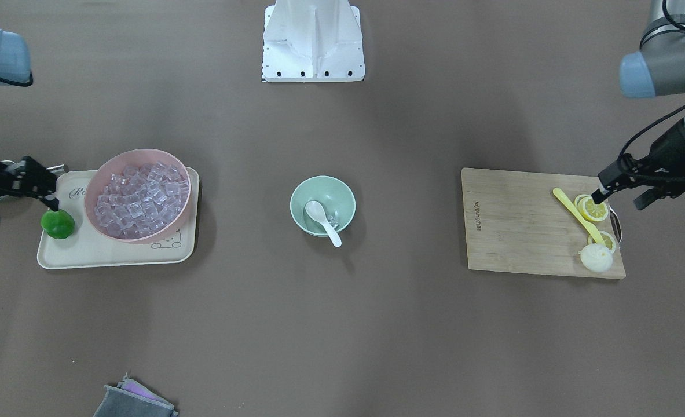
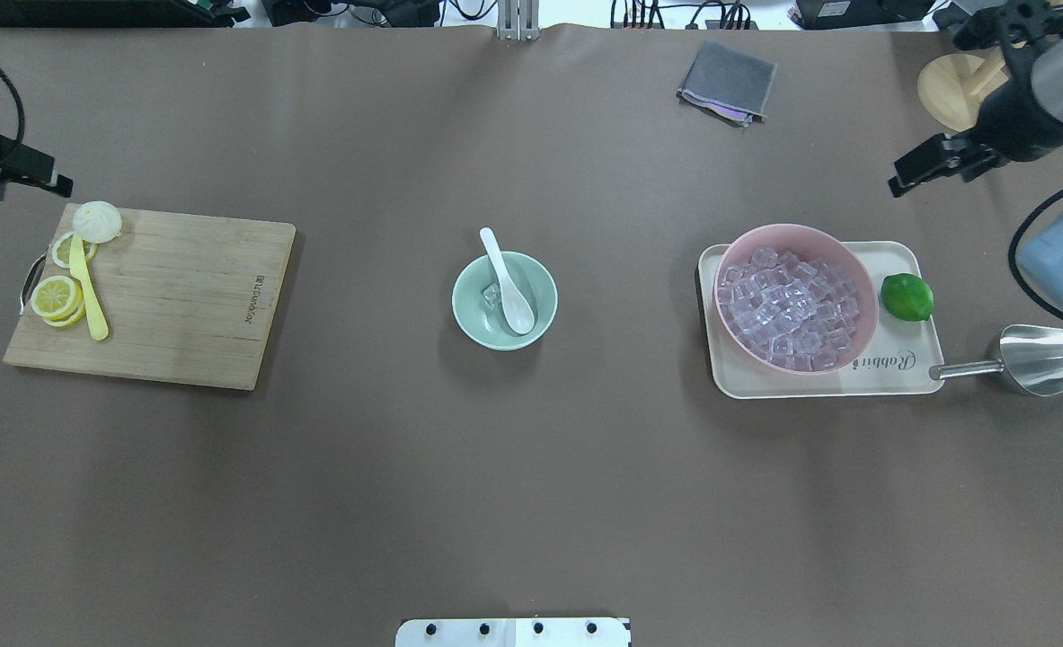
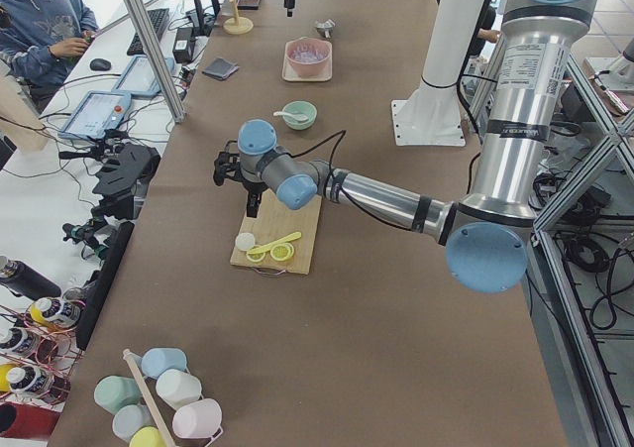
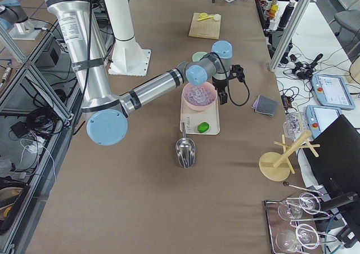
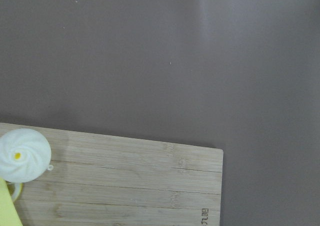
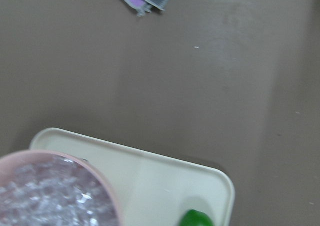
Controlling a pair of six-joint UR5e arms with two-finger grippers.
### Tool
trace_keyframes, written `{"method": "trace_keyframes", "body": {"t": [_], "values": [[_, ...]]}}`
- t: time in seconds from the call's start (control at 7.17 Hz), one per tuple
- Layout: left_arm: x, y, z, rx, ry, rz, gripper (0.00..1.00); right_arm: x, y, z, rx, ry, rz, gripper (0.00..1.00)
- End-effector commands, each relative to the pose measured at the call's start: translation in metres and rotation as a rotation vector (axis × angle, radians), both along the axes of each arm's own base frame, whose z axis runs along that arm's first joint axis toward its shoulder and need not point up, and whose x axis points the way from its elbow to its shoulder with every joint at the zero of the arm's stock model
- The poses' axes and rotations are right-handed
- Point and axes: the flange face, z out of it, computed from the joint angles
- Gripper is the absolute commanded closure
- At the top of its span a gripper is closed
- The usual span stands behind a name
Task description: Put spoon and ice into bowl
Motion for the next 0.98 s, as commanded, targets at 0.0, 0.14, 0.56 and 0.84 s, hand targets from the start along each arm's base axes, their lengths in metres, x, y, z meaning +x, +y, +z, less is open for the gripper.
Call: {"method": "trace_keyframes", "body": {"t": [0.0,0.14,0.56,0.84], "values": [[-0.059,0.040,0.073,0.088,-0.096,0.075,0.01,0.067,0.019,0.088,0.023,0.082,-0.076,0.00],[-0.066,0.058,0.092,0.098,-0.112,0.101,0.01,0.097,0.012,0.132,0.033,0.107,-0.118,0.00],[-0.065,0.076,0.117,-0.014,-0.092,0.124,0.01,0.121,0.025,0.178,0.018,0.130,-0.160,0.00],[-0.066,0.076,0.117,-0.012,-0.095,0.122,0.01,0.133,0.028,0.181,0.013,0.131,-0.140,0.00]]}}
